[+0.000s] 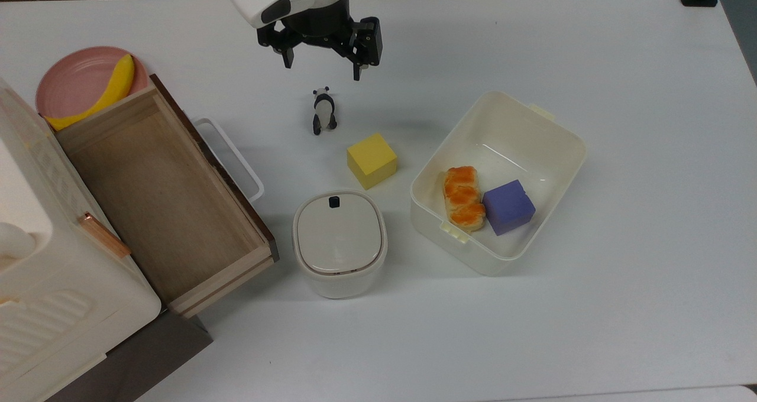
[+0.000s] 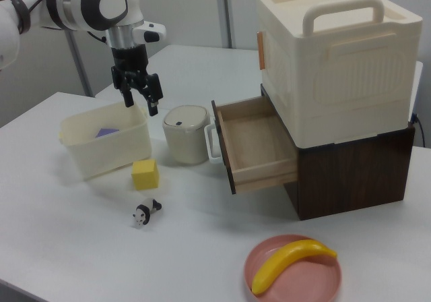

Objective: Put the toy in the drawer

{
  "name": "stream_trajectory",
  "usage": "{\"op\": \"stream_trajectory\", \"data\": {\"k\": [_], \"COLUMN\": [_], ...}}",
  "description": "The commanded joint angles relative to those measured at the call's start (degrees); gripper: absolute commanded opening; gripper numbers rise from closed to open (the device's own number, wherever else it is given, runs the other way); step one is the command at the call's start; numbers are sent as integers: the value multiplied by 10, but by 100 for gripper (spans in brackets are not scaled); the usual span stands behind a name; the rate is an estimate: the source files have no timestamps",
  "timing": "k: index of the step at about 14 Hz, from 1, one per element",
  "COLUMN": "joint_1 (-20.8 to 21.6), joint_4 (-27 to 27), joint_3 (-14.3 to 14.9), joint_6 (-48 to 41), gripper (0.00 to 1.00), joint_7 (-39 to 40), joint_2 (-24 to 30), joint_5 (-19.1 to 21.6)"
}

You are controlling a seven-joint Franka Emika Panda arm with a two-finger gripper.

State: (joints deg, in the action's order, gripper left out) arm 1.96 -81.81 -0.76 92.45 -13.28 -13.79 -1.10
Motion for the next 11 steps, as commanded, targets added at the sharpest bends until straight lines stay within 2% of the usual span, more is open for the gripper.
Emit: {"op": "stream_trajectory", "data": {"k": [1, 8, 11], "joint_1": [6, 4, 5], "joint_4": [-19, -20, -23], "joint_3": [9, 9, 8], "joint_6": [-4, -2, -3], "gripper": [100, 100, 100], "joint_7": [35, 37, 85], "joint_2": [18, 17, 16], "joint_5": [1, 1, 2]}}
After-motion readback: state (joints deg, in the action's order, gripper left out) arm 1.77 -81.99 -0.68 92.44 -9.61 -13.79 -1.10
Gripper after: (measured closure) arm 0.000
